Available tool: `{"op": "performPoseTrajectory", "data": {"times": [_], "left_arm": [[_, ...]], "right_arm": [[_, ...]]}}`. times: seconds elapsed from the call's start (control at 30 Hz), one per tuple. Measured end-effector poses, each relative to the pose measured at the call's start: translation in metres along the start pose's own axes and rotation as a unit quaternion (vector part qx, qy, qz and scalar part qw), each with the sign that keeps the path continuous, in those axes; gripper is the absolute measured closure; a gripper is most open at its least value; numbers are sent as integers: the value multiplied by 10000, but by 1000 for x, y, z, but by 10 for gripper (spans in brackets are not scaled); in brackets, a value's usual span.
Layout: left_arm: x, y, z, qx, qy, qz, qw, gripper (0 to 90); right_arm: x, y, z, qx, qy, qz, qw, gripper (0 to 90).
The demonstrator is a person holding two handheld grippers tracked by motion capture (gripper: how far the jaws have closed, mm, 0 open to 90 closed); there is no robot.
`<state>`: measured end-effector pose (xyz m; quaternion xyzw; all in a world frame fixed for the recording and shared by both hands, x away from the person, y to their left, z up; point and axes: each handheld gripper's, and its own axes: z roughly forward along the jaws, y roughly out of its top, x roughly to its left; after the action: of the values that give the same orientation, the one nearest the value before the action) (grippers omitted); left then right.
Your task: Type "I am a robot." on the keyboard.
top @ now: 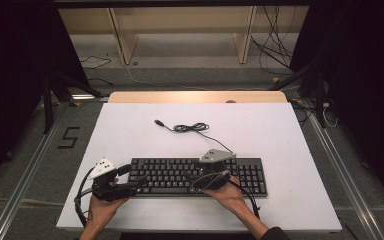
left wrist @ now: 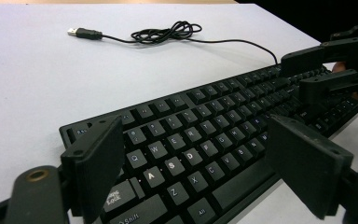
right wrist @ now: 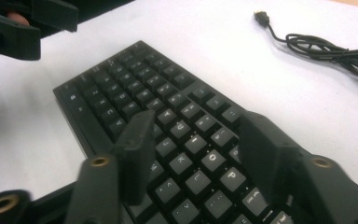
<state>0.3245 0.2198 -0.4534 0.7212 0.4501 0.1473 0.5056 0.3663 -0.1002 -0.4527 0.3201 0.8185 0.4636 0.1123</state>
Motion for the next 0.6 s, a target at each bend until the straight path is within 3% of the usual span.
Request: {"op": "performPoseTrajectory", "data": {"times": [0.6], "left_arm": [[7,0,-3,-3,155,-114,9998,225]], "right_arm": [[5,3,-8,-280,42,32,9996,320]]}}
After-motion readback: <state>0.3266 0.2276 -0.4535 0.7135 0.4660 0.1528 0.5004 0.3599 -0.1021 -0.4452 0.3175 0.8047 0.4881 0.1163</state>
